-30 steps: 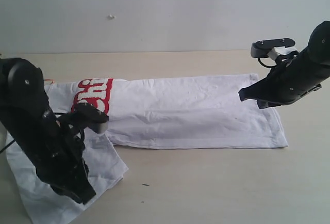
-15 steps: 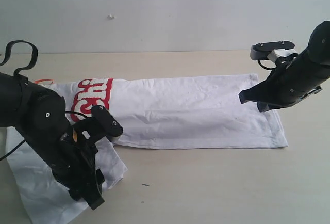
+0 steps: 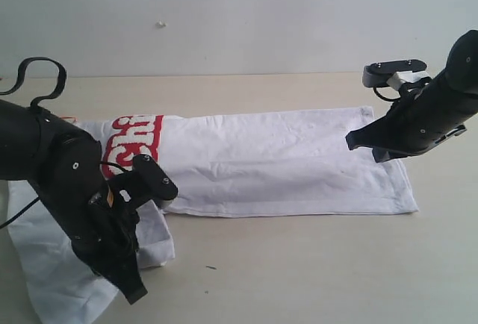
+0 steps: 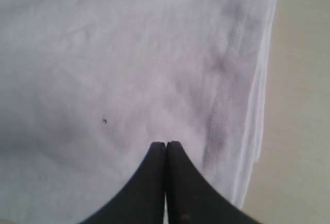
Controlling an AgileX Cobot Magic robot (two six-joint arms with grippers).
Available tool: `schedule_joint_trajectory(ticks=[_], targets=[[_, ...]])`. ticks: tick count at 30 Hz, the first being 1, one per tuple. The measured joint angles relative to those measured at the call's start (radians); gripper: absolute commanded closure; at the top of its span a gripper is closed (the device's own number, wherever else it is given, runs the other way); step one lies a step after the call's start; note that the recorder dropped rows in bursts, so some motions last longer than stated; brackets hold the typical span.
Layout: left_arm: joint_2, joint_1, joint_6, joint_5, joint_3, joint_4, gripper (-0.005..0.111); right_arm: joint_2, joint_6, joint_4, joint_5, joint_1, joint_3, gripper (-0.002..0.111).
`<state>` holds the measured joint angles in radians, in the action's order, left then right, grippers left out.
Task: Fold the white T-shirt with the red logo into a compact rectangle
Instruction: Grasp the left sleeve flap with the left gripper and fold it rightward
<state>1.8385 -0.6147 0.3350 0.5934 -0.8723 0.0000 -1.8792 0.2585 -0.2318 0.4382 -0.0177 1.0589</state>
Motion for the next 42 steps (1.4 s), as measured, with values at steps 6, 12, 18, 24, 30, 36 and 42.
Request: schedule_joint_trajectory(ticks=[6,12,18,24,30,36,42], targets=[[-0.016,0.000,0.002,0.132,-0.036,0.009,0.107,0.000,0.000,-0.008,0.002,0.000,0.000,0.108],[-0.098,0.000,0.066,0.299,-0.088,0.060,0.107,0.000,0.002,-0.008,0.002,0.000,0.000,0.108],[-0.157,0.000,0.255,0.314,-0.101,0.168,0.107,0.000,0.002,-0.010,0.014,0.000,0.000,0.108],[-0.159,0.000,0.404,0.179,-0.101,0.323,0.107,0.000,0.002,-0.016,0.030,0.000,0.000,0.108],[-0.152,0.000,0.508,-0.010,-0.101,0.401,0.107,0.000,0.007,-0.018,0.032,0.000,0.000,0.108],[-0.093,0.000,0.521,-0.130,-0.101,0.532,0.107,0.000,0.018,-0.024,0.034,0.000,0.000,0.108],[-0.051,0.019,0.449,-0.295,-0.101,0.665,0.090,0.000,0.022,-0.026,0.030,0.000,0.000,0.108]])
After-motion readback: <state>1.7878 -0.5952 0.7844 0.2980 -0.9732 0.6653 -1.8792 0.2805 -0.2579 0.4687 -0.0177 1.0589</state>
